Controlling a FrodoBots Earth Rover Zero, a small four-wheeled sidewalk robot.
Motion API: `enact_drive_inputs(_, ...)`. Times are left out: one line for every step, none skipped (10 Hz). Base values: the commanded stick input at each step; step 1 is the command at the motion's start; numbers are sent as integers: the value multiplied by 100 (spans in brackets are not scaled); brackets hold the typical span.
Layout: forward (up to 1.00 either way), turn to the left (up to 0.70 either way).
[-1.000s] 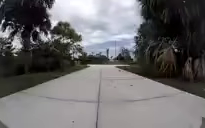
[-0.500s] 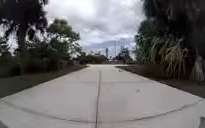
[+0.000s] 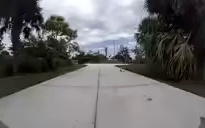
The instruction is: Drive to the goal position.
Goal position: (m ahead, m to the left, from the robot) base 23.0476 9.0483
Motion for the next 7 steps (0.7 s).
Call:
enact_drive_inputs(85,33)
enact_drive_inputs(85,34)
enact_drive_inputs(85,34)
enact_drive_inputs(85,29)
enact_drive_inputs(85,1)
enact_drive_inputs(85,0)
enact_drive_inputs(85,0)
